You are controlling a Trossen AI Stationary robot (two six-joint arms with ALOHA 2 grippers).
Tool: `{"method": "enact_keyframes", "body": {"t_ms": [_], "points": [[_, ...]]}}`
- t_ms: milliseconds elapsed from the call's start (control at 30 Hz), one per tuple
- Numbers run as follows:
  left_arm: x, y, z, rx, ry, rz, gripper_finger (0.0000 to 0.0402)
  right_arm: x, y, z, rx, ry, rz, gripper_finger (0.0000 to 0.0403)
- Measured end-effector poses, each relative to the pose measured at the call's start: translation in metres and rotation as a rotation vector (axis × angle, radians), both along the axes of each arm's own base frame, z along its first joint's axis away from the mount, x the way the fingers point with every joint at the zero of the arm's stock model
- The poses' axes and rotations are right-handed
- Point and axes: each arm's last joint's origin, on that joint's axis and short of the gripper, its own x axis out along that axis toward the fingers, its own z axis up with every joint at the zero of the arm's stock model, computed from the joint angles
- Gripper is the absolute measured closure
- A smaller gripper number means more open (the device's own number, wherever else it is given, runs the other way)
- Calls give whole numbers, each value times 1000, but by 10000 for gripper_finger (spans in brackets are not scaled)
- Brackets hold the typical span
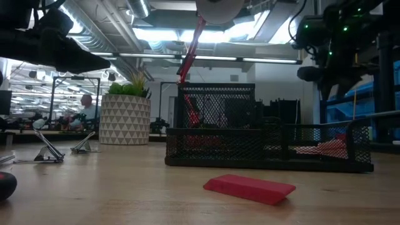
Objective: Pick and place office supplies into organizer
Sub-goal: Put the top black binder clip into the black desk organizer
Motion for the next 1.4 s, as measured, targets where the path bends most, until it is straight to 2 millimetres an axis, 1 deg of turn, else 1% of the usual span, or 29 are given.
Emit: {"method": "enact_keyframes", "body": {"t_ms": [167,267,367,467,600,867,1033,1400], "points": [[0,0,0,0,0,0,302,3,-5,-3,9,52,58,193],[0,0,0,0,0,0,303,5,-7,-6,15,32,9,185],[0,0,0,0,0,0,305,9,-10,-12,30,18,-55,186],[0,0,0,0,0,0,306,11,-16,-21,61,54,-73,191],[0,0,0,0,1,0,307,15,-26,-32,99,118,-67,194],[0,0,0,0,1,0,307,19,-43,-48,127,157,-70,195],[0,0,0,0,2,0,310,17,-48,-53,168,151,-92,195],[0,0,0,1,2,0,309,5,-60,-54,174,144,-174,195]]}}
